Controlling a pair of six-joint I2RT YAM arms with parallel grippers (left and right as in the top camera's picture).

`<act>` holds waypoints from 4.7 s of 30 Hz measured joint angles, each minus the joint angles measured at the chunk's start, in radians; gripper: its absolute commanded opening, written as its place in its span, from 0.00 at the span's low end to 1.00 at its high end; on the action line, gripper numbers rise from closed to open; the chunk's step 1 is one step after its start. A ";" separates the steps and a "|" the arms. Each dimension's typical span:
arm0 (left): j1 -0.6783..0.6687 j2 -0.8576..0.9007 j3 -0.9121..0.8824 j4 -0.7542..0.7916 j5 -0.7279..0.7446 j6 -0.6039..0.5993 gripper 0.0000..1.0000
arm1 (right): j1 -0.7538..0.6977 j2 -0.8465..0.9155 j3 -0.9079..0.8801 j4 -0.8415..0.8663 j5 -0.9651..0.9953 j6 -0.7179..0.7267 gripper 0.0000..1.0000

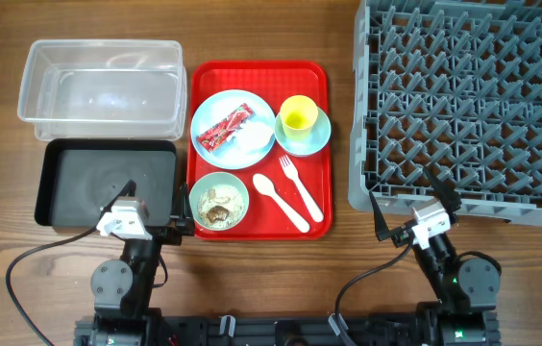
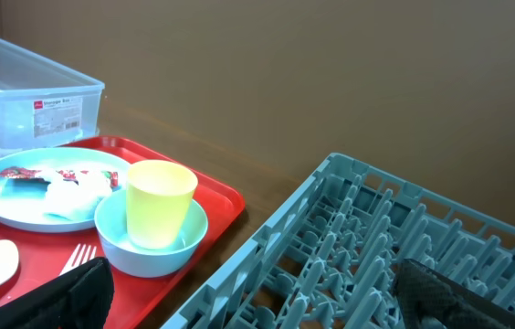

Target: Sort waste into correct bins and load items into the dishwasher rack

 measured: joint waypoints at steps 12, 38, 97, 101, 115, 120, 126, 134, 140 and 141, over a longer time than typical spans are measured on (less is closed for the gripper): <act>0.000 0.000 0.000 0.000 0.000 0.000 1.00 | 0.000 0.000 0.000 0.000 0.000 0.000 1.00; 0.000 0.000 0.000 0.001 0.002 0.000 1.00 | 0.000 0.000 0.000 0.000 0.000 0.000 1.00; -0.172 1.390 1.238 -0.567 0.471 -0.237 0.93 | 0.000 1.016 1.162 -0.876 -0.349 0.434 1.00; -0.311 1.522 1.238 -0.516 0.311 -0.233 0.82 | 0.000 1.075 1.162 -0.894 -0.317 0.481 1.00; -0.446 1.803 1.290 -0.364 0.069 -0.226 0.75 | 0.000 1.089 1.162 -0.953 -0.279 0.564 1.00; -0.446 1.885 1.491 -0.511 0.048 -0.199 0.68 | 0.000 1.089 1.162 -0.956 -0.277 0.567 1.00; -0.446 1.919 1.557 -0.548 0.036 -0.182 0.51 | 0.000 1.089 1.162 -0.956 -0.277 0.567 1.00; -0.446 1.998 1.557 -0.577 0.035 -0.177 0.45 | 0.000 1.089 1.162 -0.955 -0.276 0.567 0.99; -0.446 1.999 1.557 -0.591 0.036 -0.183 0.09 | 0.000 1.089 1.162 -0.937 -0.277 0.574 0.99; -0.446 2.000 1.557 -0.592 0.035 -0.176 0.04 | 0.000 1.089 1.162 -0.932 -0.276 0.574 0.99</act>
